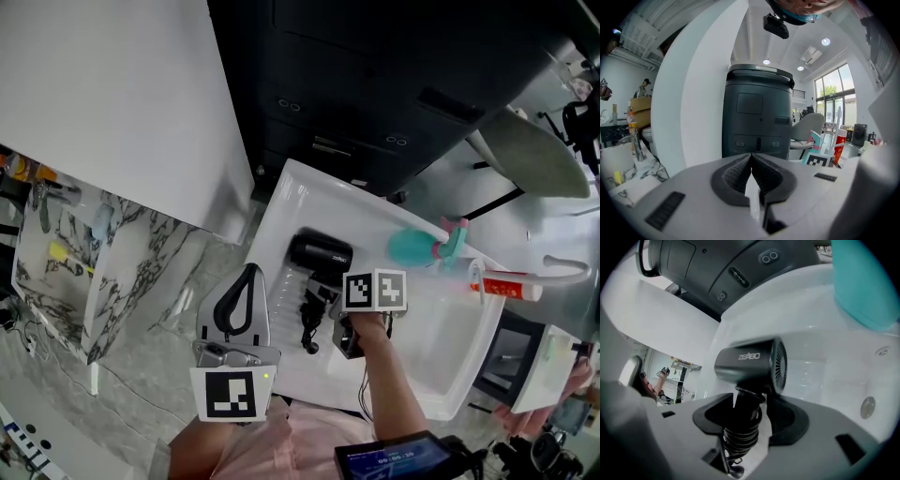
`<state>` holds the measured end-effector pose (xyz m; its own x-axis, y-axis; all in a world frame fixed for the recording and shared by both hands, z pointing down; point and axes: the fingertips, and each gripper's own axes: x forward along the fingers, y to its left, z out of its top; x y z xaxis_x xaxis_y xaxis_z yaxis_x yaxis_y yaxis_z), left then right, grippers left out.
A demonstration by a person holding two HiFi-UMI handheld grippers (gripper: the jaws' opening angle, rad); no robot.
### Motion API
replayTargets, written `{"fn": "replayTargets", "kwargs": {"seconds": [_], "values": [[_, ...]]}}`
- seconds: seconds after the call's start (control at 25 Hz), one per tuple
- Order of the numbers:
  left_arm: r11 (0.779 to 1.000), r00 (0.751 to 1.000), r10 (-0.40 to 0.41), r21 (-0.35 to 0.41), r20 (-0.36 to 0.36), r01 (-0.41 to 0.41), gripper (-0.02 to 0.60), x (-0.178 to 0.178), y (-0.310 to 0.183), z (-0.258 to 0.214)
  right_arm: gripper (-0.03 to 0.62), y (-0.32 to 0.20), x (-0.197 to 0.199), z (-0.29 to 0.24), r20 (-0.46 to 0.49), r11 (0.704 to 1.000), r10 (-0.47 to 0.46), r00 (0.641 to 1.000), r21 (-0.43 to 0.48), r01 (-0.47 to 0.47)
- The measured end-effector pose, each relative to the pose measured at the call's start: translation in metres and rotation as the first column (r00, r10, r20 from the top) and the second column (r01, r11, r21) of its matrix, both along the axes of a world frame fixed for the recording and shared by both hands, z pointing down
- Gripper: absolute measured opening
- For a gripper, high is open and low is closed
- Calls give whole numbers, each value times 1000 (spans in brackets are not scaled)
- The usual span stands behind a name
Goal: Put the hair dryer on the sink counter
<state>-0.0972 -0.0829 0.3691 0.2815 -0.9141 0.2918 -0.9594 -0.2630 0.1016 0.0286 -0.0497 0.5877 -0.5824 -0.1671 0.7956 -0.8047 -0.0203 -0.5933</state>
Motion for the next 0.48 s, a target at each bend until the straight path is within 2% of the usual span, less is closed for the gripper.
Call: {"fn": "replayTargets", "kwargs": {"seconds": [0.2, 0.28, 0.36, 0.48], "values": [[1000, 1000, -1, -5, -7, 1, 11, 0, 4, -1, 232, 5, 4, -3, -63, 997, -76, 995, 19, 77], [1000, 1000, 2, -2, -8, -2, 11, 0, 5, -1, 233, 6, 2, -7, -10, 998, -65, 998, 15, 65], [1000, 1000, 4, 5, -8, -4, 11, 1, 5, -3, 304, 6, -1, -13, 86, 1000, -12, 996, -5, 12], [1000, 1000, 8, 12, -6, -8, 11, 2, 6, -4, 305, 9, -1, -16, 110, 1000, -8, 994, -4, 8]]}}
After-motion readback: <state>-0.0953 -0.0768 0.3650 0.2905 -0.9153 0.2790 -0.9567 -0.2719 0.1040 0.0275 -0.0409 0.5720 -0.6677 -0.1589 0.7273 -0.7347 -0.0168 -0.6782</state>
